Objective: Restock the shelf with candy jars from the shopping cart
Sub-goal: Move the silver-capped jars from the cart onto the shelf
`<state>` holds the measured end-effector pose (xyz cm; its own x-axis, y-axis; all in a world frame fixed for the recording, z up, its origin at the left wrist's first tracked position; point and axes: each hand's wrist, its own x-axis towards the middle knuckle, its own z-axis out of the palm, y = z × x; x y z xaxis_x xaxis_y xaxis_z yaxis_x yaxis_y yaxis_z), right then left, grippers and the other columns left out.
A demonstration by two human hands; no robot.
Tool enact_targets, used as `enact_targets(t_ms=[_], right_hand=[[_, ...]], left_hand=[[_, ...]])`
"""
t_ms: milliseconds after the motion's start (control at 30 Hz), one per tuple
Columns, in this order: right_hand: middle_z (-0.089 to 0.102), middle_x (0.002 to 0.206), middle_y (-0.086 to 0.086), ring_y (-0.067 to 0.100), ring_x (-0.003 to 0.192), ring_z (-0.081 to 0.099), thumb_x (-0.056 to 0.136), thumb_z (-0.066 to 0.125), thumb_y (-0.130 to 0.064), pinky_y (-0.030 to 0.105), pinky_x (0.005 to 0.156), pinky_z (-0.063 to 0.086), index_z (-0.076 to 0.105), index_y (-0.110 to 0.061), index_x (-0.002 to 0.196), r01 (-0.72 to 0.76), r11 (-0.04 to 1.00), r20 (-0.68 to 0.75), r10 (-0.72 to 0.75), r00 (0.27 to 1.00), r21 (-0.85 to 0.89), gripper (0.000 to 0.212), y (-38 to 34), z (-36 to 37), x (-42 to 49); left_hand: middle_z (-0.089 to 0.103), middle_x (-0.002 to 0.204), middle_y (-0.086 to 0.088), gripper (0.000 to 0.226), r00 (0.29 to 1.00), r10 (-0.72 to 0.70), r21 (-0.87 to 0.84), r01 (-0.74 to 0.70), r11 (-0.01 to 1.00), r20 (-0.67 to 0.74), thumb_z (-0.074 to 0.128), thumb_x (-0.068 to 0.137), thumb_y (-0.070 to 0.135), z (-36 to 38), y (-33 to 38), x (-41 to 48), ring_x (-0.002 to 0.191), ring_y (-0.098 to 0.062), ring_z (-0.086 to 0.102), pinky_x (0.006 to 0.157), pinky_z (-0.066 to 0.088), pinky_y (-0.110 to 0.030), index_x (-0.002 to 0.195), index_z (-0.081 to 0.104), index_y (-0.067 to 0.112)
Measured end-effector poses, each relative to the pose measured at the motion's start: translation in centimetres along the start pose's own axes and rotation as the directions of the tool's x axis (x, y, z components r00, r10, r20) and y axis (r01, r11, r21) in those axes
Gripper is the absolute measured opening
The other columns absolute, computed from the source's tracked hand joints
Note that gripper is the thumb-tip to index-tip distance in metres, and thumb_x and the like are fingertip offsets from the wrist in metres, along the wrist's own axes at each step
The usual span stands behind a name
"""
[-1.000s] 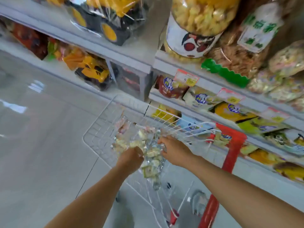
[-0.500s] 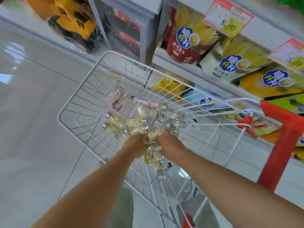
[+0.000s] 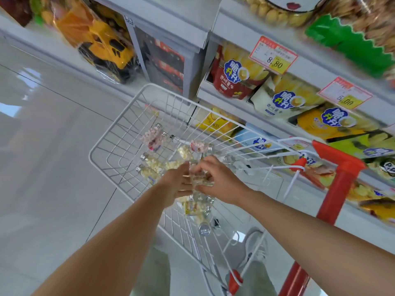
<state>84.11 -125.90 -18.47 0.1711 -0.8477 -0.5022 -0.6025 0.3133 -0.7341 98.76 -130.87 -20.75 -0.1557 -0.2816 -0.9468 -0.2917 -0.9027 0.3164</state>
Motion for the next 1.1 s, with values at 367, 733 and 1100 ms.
enact_targets(t_ms=[367,733,1100], right_hand=[[0.04,0.144,0.006,0.027,0.129,0.041,0.093,0.054,-0.012,0.038,0.102,0.039,0.036,-0.018,0.143,-0.259,0.903,-0.05,0.258,0.965,-0.343,0.053,3.6,3.1,2.9],[0.042,0.135,0.01,0.028,0.129,0.035,0.083,0.064,-0.004,0.037,0.099,0.038,0.039,-0.01,0.134,-0.292,0.651,-0.024,0.386,0.922,-0.7,0.057,6.4,5.2,4.9],[0.046,0.133,0.011,0.027,0.125,0.043,0.088,0.06,-0.007,0.033,0.097,0.039,0.048,-0.008,0.13,-0.242,0.633,0.047,0.404,0.913,-0.735,0.044,7.3,6.0,4.4]], left_hand=[[0.065,0.087,-0.011,0.02,0.975,0.087,0.089,-0.07,0.994,-0.203,0.051,0.094,0.016,-2.5,-0.1,1.3,0.079,-0.025,0.061,0.088,0.052,-0.042,0.077,0.062,0.015],[0.048,0.072,-0.004,0.026,0.977,0.099,0.162,-0.068,0.984,-0.19,0.053,0.095,0.019,-2.2,0.2,3.0,0.066,-0.018,0.045,0.076,0.038,-0.03,0.069,0.053,0.021],[0.043,0.071,-0.002,0.026,0.978,0.082,0.171,-0.049,0.984,-0.192,0.054,0.095,0.019,-1.7,-0.2,3.1,0.061,-0.016,0.037,0.058,0.03,-0.026,0.069,0.048,0.021]])
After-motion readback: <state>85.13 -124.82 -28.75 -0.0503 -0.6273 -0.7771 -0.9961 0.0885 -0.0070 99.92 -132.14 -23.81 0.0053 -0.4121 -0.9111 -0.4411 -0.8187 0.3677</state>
